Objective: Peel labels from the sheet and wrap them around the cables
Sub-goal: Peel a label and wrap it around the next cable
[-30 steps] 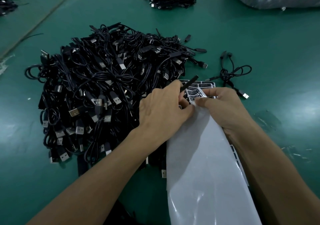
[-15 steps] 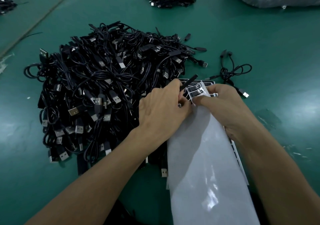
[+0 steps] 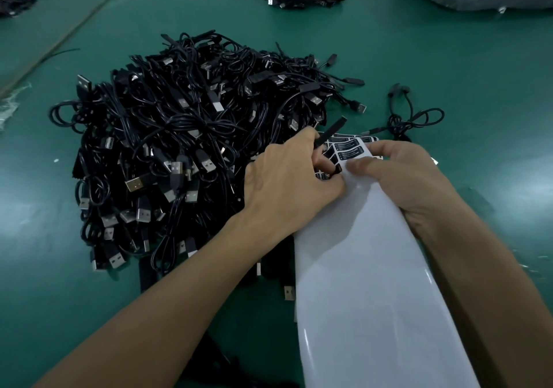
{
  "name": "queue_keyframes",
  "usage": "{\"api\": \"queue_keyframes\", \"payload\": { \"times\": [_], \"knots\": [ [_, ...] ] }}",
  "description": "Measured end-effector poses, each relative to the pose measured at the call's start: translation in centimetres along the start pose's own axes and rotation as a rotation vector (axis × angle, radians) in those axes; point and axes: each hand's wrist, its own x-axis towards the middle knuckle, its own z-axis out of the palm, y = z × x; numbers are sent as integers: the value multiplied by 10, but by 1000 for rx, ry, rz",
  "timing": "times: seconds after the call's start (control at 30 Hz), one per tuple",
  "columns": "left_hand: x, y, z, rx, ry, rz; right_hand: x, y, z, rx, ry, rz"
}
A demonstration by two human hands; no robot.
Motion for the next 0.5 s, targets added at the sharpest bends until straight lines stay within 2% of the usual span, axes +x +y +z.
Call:
{"api": "queue_keyframes", "payload": {
  "times": [0.5],
  "knots": [
    [1, 2, 0, 69, -34, -56, -1, 4, 6, 22, -6, -18]
  ]
}}
